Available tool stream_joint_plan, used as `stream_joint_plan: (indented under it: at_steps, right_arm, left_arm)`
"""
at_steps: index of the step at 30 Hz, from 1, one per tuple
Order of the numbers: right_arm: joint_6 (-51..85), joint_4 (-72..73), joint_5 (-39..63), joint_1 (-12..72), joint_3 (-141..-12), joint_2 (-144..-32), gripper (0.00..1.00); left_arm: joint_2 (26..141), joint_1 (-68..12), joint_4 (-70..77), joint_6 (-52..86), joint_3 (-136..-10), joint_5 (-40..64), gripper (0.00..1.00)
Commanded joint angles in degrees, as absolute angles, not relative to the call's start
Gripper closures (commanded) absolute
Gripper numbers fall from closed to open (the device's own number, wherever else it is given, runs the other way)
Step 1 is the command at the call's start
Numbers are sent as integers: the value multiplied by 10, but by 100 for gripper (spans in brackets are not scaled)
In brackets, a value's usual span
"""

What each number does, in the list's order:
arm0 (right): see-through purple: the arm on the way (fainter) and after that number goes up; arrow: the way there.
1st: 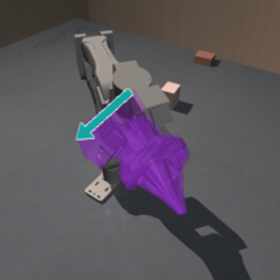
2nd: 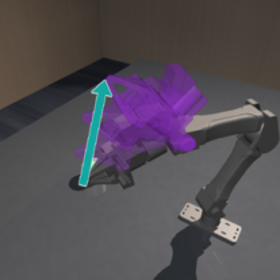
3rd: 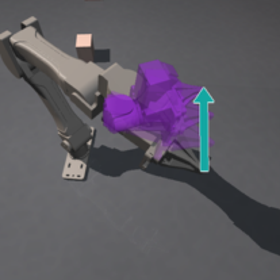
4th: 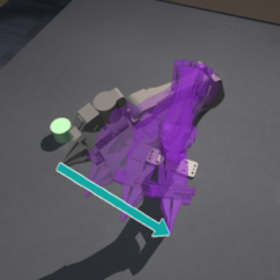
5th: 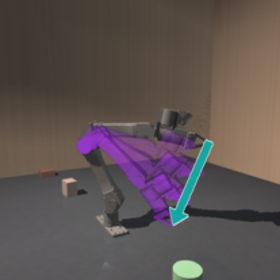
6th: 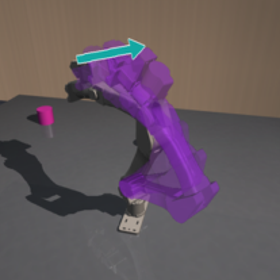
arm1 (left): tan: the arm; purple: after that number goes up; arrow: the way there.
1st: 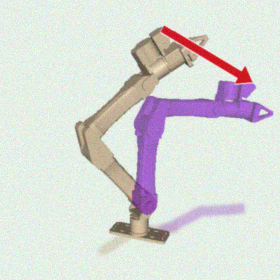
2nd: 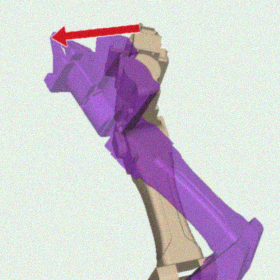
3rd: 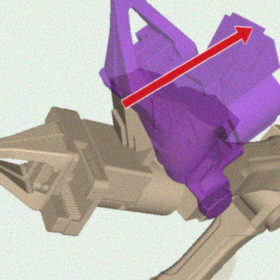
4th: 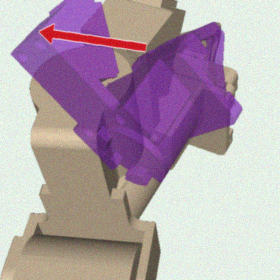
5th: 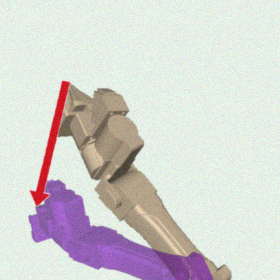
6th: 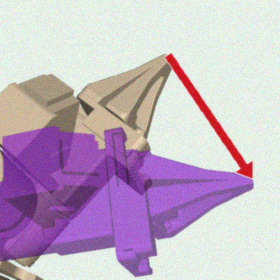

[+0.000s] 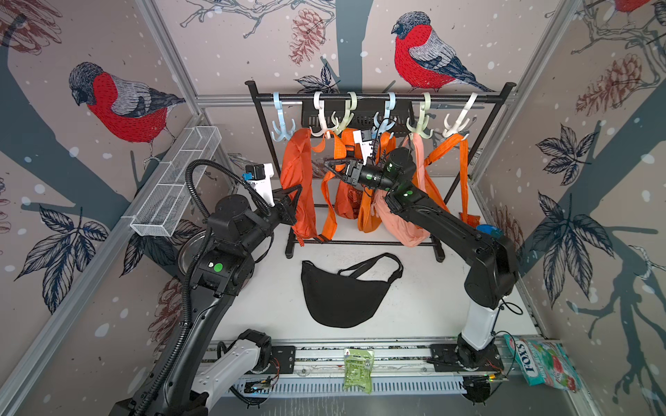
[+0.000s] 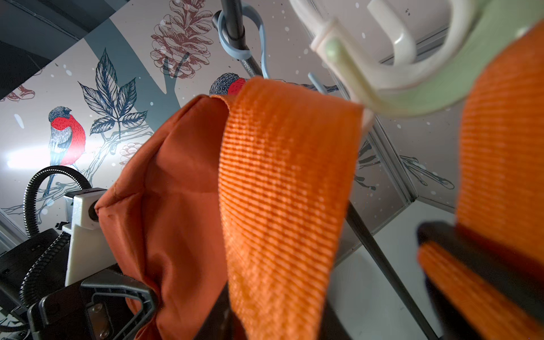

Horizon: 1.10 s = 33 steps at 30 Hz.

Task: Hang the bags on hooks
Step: Hang the bag on the hook.

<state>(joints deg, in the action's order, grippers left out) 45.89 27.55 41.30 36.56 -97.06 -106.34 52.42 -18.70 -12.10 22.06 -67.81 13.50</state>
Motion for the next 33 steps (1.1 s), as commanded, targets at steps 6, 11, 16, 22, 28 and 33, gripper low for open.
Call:
stream_joint_plan:
  at_steps: [6,11,16,22,28,33]
  right_arm:
    - [398,234,368,366,-942,-1024,35]
    - [382,215,353,365,-932,-1013,31]
    - [362,199,332,366,-914,-996,24]
    - [328,155,260,367,-889,-964,12]
    - [294,124,167,376,-845,-914,0]
    - [265,114,128,386,-806,-871,0]
  left_arm:
    - [498,-186,-59,249,-614,174,100]
    - [491,-186,-40,261,-585,195,100]
    - [483,-186,-31,268,-562,203,72]
    - [471,-186,-16,279,-525,207,52]
    - [468,-187,20,298,-484,231,43]
    - [479,-188,58,310,-459,263,38]
